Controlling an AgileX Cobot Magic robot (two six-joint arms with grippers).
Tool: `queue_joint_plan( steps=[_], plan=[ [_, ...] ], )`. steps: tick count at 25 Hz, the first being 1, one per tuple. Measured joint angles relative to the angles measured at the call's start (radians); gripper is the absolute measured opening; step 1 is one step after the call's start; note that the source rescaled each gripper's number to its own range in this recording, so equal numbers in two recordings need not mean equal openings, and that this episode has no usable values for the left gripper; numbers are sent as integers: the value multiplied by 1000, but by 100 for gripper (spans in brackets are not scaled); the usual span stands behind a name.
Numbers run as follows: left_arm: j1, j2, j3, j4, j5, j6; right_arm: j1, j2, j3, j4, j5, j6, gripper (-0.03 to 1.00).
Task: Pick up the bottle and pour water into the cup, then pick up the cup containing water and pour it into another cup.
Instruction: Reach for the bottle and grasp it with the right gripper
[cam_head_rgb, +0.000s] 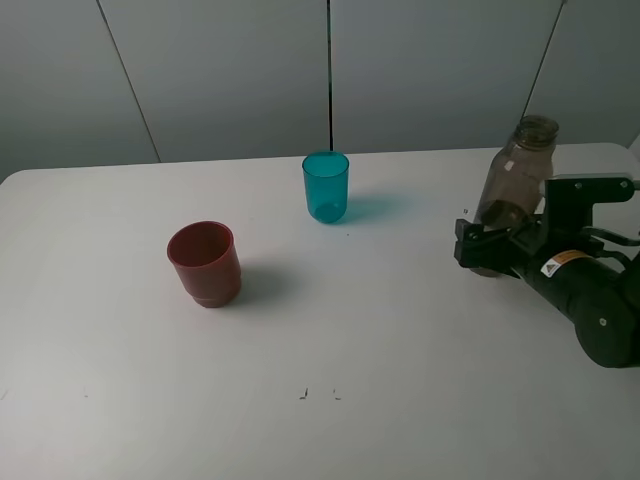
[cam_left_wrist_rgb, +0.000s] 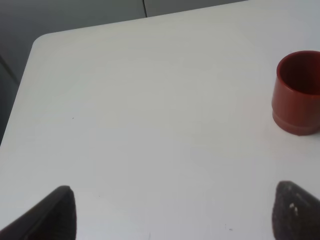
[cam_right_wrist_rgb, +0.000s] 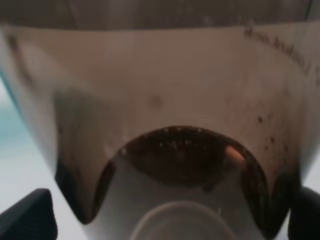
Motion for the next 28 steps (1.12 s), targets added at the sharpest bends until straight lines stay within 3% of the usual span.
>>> queue_joint_plan(
  steps=[28],
  plan=[
    [0,0,0,0,0,0,0,18,-62,3,-12,17,100]
  ],
)
